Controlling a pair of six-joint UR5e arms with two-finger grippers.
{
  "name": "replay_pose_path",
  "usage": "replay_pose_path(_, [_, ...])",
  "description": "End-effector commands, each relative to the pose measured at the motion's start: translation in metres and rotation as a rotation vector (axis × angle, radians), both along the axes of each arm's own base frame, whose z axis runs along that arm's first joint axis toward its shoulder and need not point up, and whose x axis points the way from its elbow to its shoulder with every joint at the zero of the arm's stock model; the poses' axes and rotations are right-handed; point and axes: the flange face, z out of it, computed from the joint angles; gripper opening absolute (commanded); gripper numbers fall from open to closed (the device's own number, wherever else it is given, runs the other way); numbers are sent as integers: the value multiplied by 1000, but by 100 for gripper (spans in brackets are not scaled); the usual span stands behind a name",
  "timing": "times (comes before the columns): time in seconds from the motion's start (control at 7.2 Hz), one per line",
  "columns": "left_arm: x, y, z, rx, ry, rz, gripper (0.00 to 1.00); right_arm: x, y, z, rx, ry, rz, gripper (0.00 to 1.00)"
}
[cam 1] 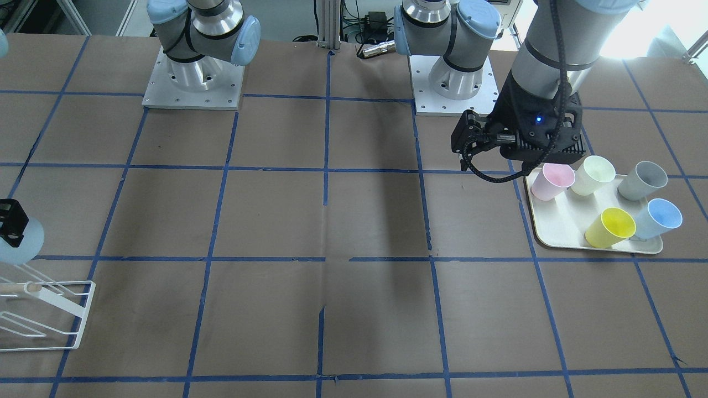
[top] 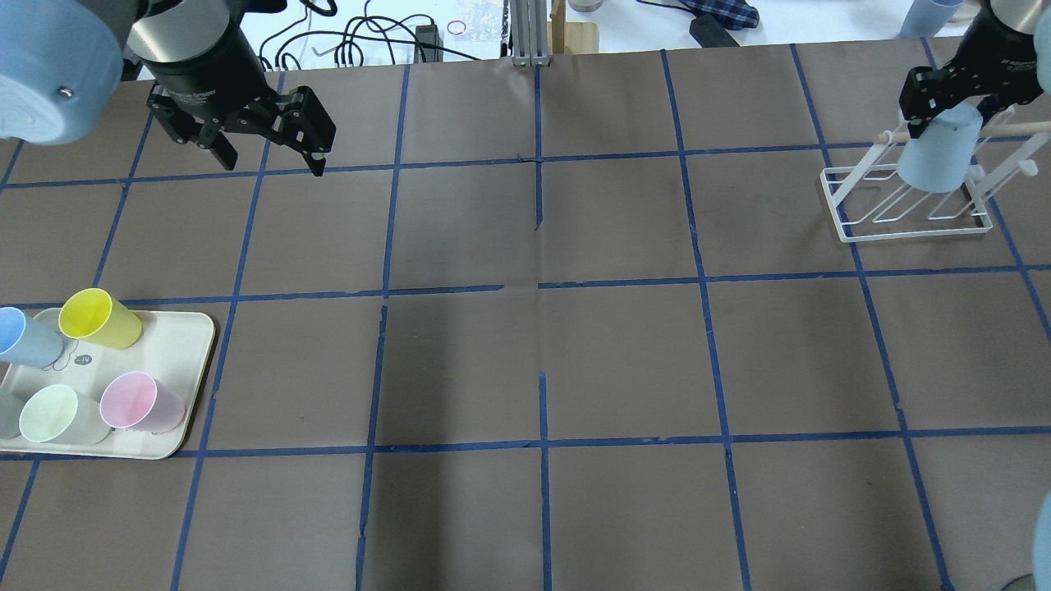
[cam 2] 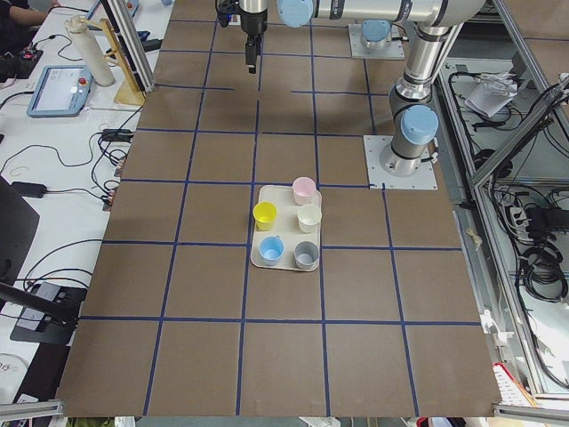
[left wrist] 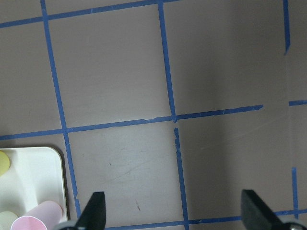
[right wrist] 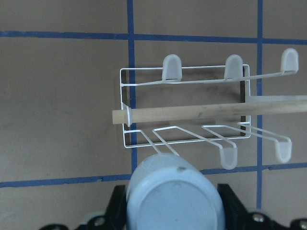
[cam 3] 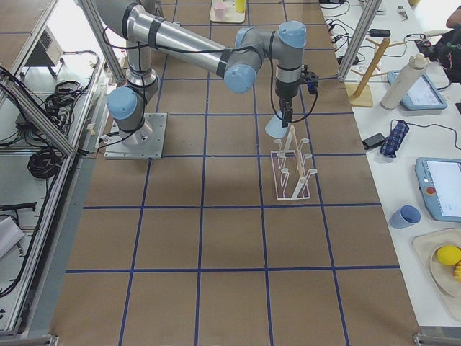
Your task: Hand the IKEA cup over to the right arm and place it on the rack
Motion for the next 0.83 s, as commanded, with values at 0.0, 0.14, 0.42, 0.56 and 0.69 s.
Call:
replay_pose_path(0.0, [1, 3, 2, -4, 3, 1, 100, -11, -7, -18, -23, -1, 1, 1])
replay_pose_path(0.14, [1, 7, 12, -17, 1, 2, 100, -9, -11, -20, -42, -20, 6, 1])
replay_pose_path(0.42, [3, 7, 13, -19, 4, 5, 100, -11, -17, -32, -39, -21, 6, 3])
replay_pose_path(0.56, [1, 7, 12, -18, 6, 2, 100, -13, -20, -43, -25, -27, 8, 14])
replay_pose_path(0.69, [-1, 8, 11, -16, 7, -1, 100, -13, -22, -59, 1, -36, 5, 38])
